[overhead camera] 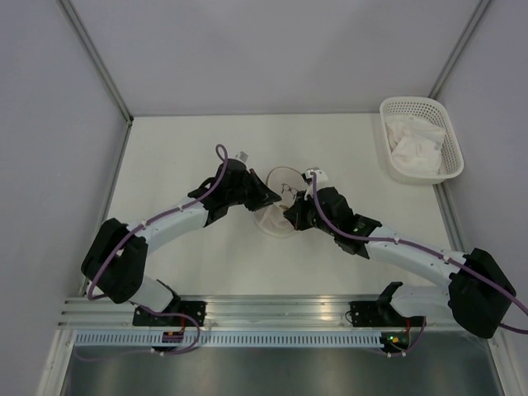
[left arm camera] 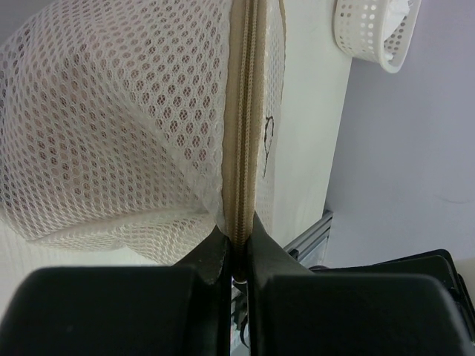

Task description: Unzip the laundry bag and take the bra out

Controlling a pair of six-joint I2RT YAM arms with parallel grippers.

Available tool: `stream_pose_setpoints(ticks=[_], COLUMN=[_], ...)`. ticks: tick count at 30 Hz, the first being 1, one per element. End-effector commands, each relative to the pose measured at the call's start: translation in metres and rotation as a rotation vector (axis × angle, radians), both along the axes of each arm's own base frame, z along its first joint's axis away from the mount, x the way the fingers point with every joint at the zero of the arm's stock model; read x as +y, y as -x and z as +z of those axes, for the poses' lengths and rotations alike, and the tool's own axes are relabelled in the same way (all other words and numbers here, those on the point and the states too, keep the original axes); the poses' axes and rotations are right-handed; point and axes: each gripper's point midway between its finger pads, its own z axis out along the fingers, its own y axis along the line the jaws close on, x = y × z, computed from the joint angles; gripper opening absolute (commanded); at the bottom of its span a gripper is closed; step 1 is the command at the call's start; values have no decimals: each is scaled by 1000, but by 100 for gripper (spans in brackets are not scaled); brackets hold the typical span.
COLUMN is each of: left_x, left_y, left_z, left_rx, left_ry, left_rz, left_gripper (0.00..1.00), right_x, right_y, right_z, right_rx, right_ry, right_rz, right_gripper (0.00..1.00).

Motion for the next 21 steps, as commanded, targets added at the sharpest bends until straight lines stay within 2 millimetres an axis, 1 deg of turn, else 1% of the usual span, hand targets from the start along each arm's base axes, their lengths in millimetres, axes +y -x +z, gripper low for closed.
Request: stream_pose_setpoints(ticks=[1,5,8,12,13,15,16,17,18,19,20,21], left_x=[5,7,13,31,41,45,50,49,49,49,44,41], left_y=[-6,-6,-9,-18,-24,-23,-27,-24,-26,-25,-20,-18], left_z=[14,16,17,18,18,20,23,24,28,28,30,24], left_rx=[-65,-68,-76,-83,-86,-83,-104,-104,-119,-138,-138,-126], left_ry=[-31,-35,-47,-59,-62,-40,-44,-36,-34,-52,-34,-33], left_rz=[-50,-79,-101,-113,-101,-127,-135,-167,-185,-224,-283,-322], left_gripper=[2,2,2,2,2,2,2,2,2,2,2,2], right_x=[-18,-19,-20,-23,-24,-25,-25,-25,-26,-26,-25,-25], right_y=[-9,-8,-7,-4,-4,-4,-4,-4,-5,-6,-6,-7], right_z=[2,-6,-12,-20,-21,-22,-22,-23,-23,-23,-24,-23], right_rx=[-44,-28,-15,3,6,6,5,8,6,4,7,3], right_ry=[49,66,88,108,109,114,115,118,120,123,126,131], right_rz=[-70,-73,-71,-67,-69,-72,-75,-74,-78,-78,-78,-76], right_gripper=[0,1,0,0,0,0,1,0,0,0,1,0])
